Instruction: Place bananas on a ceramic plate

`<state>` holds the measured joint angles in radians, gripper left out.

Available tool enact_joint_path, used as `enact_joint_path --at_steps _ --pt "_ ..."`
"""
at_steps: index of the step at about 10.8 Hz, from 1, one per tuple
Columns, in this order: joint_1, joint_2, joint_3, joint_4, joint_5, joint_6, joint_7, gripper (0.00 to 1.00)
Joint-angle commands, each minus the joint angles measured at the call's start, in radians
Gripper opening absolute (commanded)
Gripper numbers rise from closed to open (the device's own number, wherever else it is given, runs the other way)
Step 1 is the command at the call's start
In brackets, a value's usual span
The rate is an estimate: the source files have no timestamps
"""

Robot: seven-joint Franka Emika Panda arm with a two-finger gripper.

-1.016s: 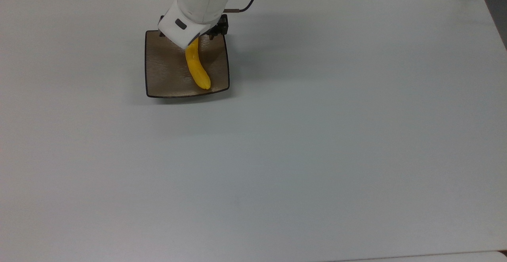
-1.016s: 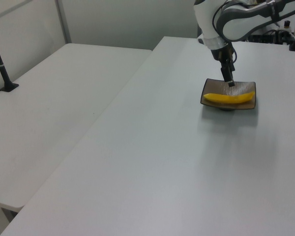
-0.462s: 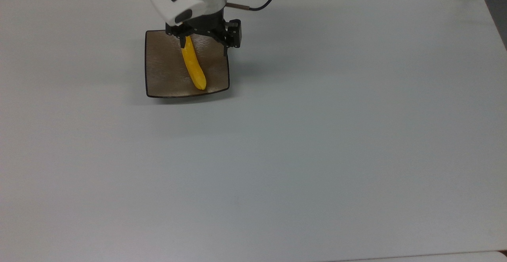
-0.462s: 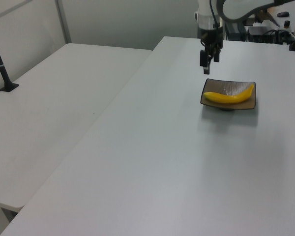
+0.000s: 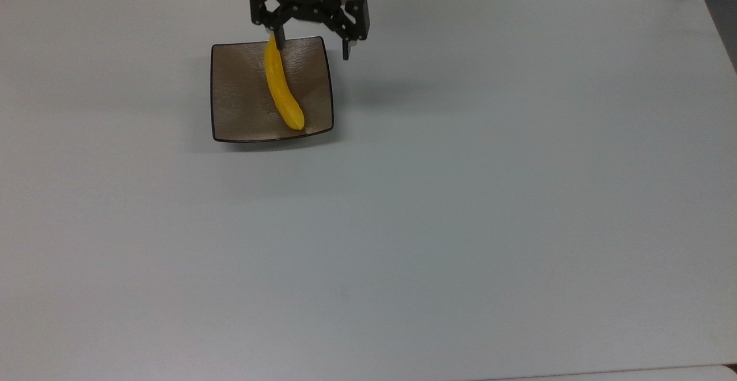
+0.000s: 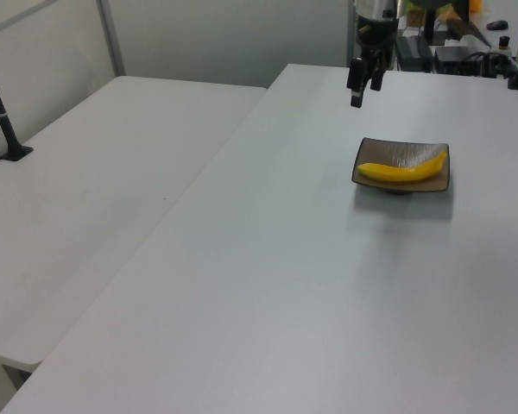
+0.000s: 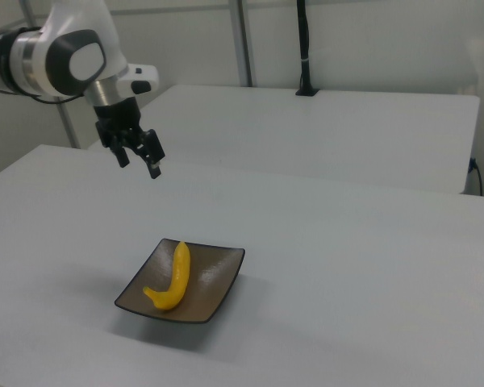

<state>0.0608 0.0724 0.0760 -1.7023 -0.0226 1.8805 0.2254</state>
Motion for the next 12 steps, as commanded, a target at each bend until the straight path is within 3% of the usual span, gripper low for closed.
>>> enact_joint_path --at_steps 1,4,6,8,12 --pt "-0.024 -0.085 0.047 -0.106 0.027 0.02 -0.067 1.0" --pt "-0.016 -0.079 0.039 -0.102 0.03 -0.063 -0.205 1.0" --pt "-0.015 -0.077 0.031 -0.1 0.03 -0.064 -0.215 1.0" --pt "0.028 -0.078 -0.022 -0.097 0.029 -0.064 -0.216 1.0" --pt "0.024 -0.077 -0.03 -0.099 0.029 -0.075 -0.256 1.0"
